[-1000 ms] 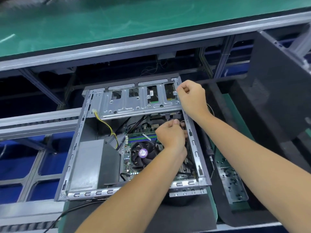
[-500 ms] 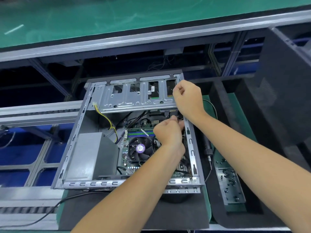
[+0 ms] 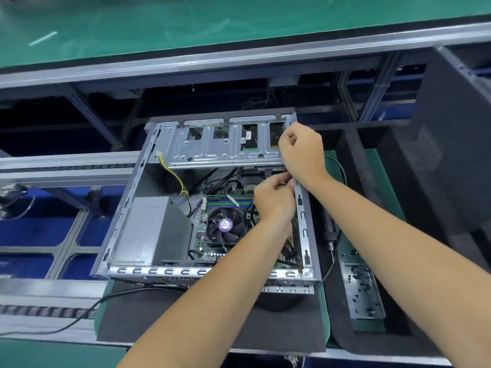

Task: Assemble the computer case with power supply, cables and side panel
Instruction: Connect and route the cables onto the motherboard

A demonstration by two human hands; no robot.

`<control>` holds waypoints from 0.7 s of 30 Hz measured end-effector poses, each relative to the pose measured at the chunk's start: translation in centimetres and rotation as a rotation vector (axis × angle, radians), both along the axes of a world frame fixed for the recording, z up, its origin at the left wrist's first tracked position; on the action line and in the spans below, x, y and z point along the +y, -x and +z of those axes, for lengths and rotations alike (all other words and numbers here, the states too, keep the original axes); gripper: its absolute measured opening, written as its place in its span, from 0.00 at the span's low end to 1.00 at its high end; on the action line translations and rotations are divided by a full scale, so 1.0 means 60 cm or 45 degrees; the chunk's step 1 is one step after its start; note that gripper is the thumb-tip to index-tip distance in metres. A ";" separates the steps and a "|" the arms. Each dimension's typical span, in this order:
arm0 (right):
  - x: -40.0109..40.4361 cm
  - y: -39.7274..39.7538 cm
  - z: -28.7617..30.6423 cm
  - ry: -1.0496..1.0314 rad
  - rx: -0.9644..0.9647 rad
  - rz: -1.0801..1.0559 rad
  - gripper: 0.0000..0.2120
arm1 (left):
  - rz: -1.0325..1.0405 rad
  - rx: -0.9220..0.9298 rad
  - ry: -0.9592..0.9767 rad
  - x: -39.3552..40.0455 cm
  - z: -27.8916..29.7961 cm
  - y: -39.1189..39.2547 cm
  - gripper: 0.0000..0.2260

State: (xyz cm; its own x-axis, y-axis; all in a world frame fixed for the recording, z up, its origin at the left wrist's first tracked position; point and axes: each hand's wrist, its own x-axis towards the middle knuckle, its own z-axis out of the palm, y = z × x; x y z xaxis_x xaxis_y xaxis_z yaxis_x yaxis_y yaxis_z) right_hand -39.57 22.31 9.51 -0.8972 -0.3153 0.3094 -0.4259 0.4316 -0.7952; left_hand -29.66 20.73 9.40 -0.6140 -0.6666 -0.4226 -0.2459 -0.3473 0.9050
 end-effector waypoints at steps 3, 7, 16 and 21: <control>0.000 0.000 0.001 0.009 -0.015 -0.001 0.09 | -0.079 -0.028 0.140 0.001 -0.004 -0.001 0.08; 0.001 0.000 0.002 0.028 -0.041 0.006 0.09 | -0.040 -0.102 0.161 0.001 -0.009 0.000 0.06; 0.001 0.000 0.004 0.085 -0.140 -0.021 0.09 | 0.413 0.014 -0.434 0.017 0.000 0.007 0.05; 0.002 0.001 0.003 0.079 -0.131 -0.014 0.09 | 0.486 0.052 -0.478 0.016 -0.001 0.011 0.07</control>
